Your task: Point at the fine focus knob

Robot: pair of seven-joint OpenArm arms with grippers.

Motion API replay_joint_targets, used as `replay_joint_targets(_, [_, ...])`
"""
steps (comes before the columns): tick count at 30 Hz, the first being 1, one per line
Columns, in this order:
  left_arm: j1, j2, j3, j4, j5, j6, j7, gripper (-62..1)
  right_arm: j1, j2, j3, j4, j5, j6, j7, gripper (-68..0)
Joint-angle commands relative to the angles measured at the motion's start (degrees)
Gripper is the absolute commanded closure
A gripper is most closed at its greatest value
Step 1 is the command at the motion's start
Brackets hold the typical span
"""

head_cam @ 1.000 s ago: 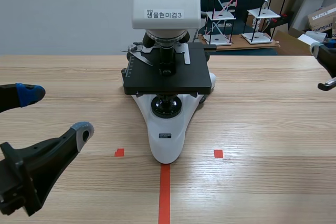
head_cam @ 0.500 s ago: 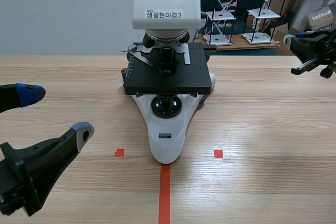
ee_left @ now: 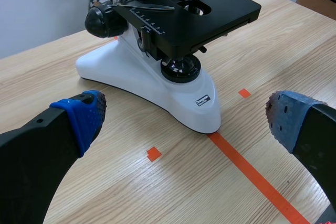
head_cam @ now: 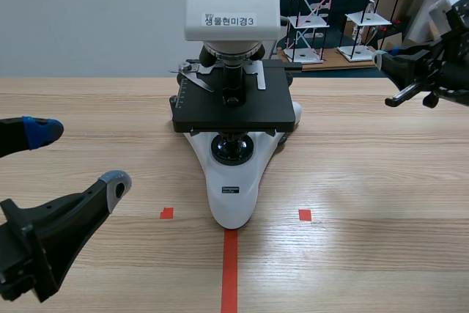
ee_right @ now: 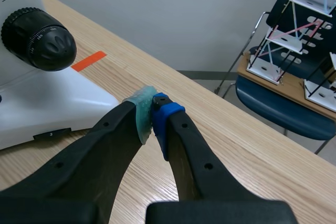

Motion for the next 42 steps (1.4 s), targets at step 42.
replay_joint_targets(42, [0.4,0.3,-0.2,0.3,-0.5,-0.1,-0.8,-62.3,1.0,0.8,-1.7,1.0,-0.3,0.0,0.0,0.1])
